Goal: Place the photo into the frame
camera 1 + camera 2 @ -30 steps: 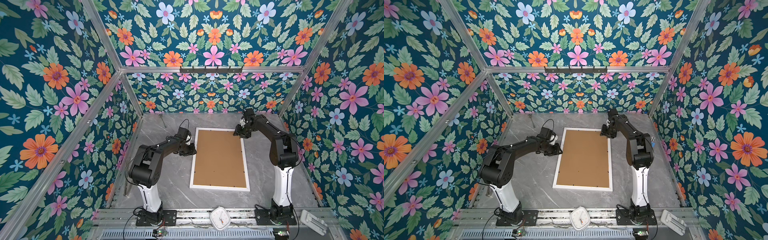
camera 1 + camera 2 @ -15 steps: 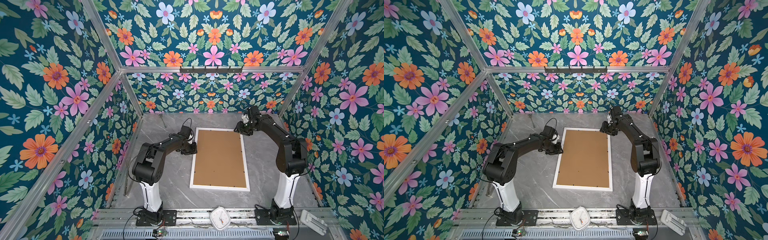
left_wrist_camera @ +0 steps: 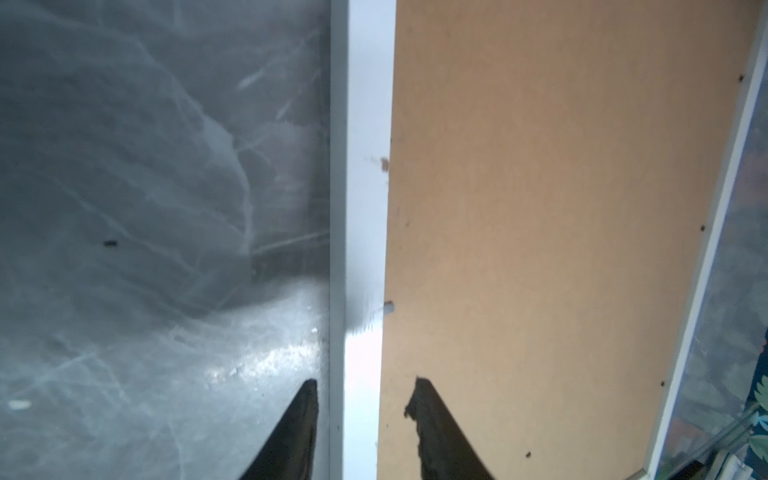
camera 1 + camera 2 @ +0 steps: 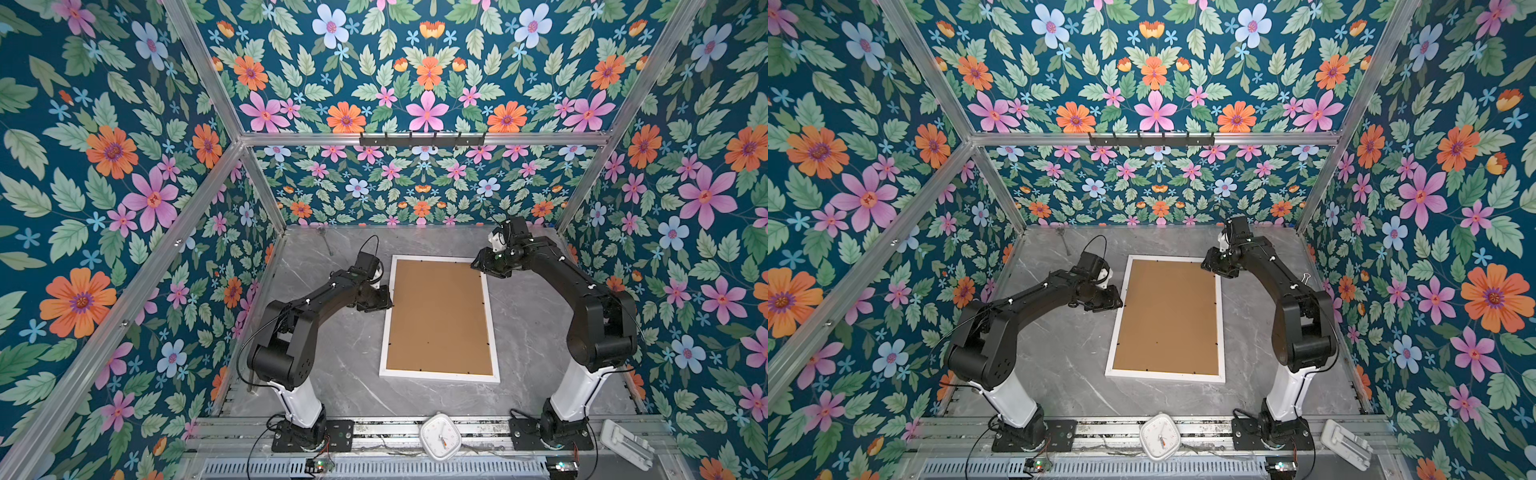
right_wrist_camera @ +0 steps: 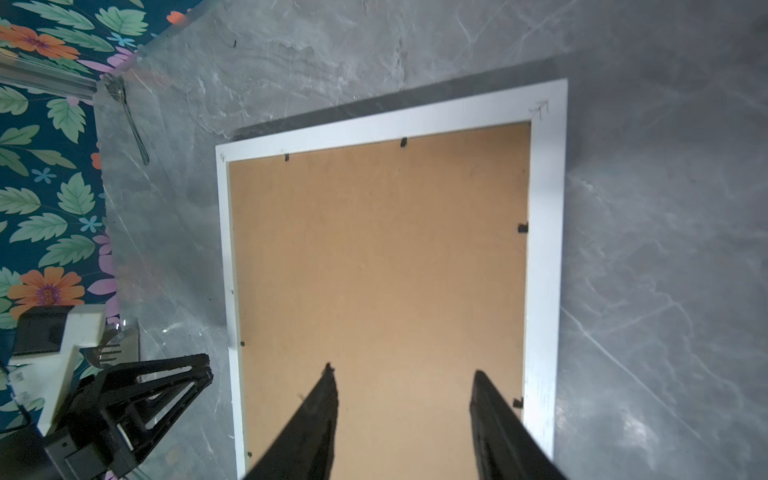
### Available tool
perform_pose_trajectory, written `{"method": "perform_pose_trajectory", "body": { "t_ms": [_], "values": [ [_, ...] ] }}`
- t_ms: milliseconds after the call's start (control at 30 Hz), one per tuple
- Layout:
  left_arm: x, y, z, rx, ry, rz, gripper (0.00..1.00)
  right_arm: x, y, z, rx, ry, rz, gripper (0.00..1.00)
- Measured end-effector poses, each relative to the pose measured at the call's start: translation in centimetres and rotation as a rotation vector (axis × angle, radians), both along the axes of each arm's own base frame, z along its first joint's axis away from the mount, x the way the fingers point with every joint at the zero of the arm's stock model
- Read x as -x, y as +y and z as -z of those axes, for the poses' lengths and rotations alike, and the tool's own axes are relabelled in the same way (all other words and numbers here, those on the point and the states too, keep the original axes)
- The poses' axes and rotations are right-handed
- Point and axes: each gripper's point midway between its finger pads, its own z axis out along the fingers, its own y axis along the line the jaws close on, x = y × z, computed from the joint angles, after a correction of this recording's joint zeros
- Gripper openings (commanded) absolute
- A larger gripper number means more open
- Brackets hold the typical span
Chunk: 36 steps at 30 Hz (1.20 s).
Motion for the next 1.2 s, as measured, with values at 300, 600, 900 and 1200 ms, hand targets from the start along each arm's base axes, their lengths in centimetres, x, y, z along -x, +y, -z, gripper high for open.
{"method": "perform_pose_trajectory", "body": {
  "t_ms": [300,600,900,1200],
  "values": [
    [5.2,0.7,1.7,0.003,0.057,0.013,0.41,5.8,-1.0,1.5,-0.002,0.051,0.032,0.58],
    [8.3,-0.5,3.0,0.030,0.088,0.003,0.41,11.8,-2.6,6.8,0.035,0.195,0.082,0.71],
    [8.5,-1.0,3.4,0.012,0.075,-0.029,0.41,13.6,-1.4,9.7,-0.055,0.277,0.084,0.71],
    [8.4,-1.6,3.5,0.041,0.071,-0.077,0.40,11.9,-1.3,9.9,-0.052,0.279,0.092,0.70]
  ]
}}
